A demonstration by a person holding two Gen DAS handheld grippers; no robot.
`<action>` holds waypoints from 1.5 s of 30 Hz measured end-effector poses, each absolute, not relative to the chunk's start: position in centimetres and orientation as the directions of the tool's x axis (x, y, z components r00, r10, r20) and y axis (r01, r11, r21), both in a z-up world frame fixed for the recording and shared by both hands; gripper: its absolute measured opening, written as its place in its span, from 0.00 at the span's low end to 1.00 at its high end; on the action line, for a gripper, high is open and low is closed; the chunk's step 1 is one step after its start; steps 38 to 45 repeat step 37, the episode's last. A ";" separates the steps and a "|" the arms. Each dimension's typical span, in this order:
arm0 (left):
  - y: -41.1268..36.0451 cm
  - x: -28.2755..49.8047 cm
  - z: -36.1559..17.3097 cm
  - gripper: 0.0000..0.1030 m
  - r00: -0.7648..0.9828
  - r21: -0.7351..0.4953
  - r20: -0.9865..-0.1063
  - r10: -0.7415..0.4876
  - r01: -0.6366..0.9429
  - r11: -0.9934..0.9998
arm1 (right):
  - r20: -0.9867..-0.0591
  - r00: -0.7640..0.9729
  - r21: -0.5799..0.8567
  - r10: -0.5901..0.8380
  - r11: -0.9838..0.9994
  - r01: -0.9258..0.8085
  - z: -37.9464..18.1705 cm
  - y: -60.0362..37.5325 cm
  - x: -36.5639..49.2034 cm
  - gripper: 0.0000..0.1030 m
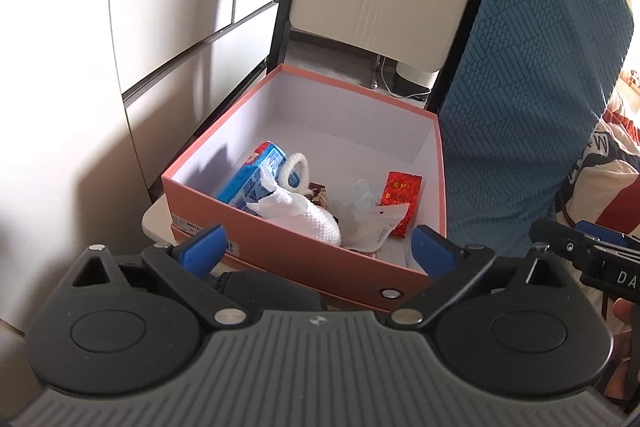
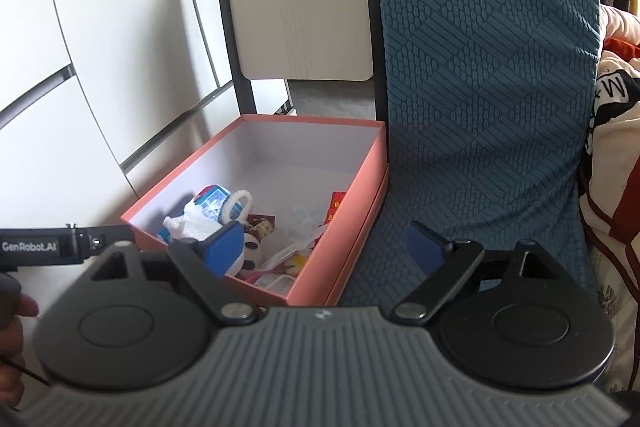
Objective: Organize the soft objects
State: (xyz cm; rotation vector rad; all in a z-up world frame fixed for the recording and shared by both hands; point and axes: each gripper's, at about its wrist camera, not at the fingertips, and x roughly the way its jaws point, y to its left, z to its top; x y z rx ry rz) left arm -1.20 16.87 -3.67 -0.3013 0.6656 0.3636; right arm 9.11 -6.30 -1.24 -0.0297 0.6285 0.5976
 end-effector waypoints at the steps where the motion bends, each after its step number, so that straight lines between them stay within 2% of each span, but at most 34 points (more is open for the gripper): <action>1: 16.9 -1.2 -3.7 0.98 0.727 -0.158 -0.647 0.230 -0.423 0.892 | -0.559 0.647 0.150 0.519 0.830 -0.537 -1.2 -6.3 9.1 0.87; 6: 17.3 -1.6 -3.5 0.98 0.730 -0.191 -0.646 0.223 -0.438 0.879 | -0.550 0.657 0.149 0.516 0.834 -0.531 -1.1 -6.3 8.7 0.87; 15: 17.0 -1.9 -3.6 0.98 0.703 -0.173 -0.670 0.239 -0.461 0.870 | -0.554 0.661 0.142 0.507 0.839 -0.525 -1.2 -6.4 8.6 0.88; 45: 16.4 -2.6 -3.7 0.99 0.708 -0.179 -0.668 0.230 -0.452 0.874 | -0.550 0.675 0.129 0.491 0.849 -0.512 -0.9 -6.5 8.2 0.88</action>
